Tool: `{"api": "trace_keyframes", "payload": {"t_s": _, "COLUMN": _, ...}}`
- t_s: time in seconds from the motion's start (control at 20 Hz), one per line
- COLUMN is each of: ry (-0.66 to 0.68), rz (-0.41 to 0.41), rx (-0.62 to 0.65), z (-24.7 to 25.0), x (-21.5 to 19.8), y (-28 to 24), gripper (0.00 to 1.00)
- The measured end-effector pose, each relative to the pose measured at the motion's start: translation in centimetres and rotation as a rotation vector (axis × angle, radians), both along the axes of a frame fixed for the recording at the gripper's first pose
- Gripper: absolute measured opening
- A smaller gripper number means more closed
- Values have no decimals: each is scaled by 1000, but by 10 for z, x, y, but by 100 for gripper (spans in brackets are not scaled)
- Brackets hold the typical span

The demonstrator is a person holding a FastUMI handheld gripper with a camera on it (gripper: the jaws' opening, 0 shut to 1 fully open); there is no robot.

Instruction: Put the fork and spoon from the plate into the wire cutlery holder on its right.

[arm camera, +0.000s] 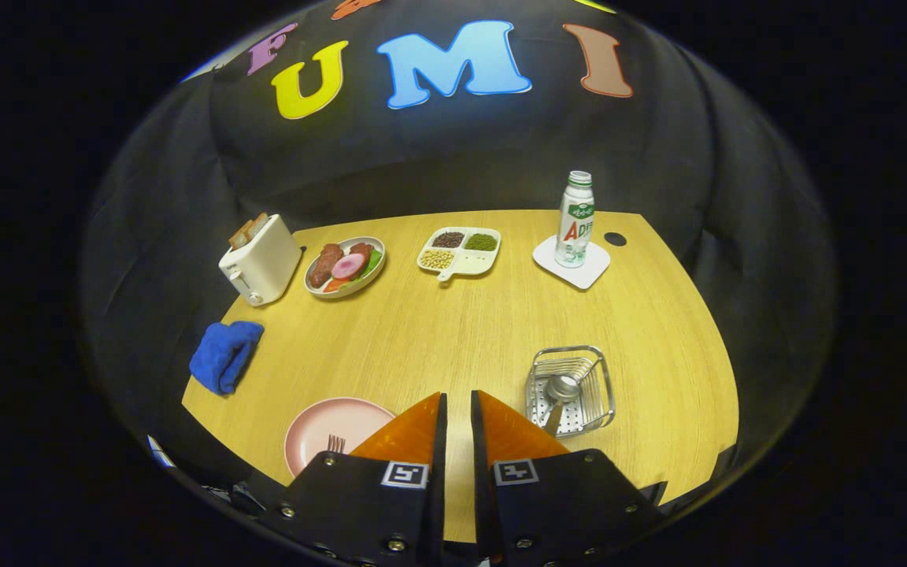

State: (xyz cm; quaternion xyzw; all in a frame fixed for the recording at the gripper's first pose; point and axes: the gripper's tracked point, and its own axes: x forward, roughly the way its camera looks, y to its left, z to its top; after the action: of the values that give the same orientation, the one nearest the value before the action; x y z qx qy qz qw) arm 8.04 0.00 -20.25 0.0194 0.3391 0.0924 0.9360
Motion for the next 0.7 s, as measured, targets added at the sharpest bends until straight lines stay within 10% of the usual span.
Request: {"api": "trace_keyframes", "payload": {"t_s": 0.7, "ry": 167, "rz": 171, "rx": 41, "z": -60, "x": -43, "y": 107, "gripper": 16}}
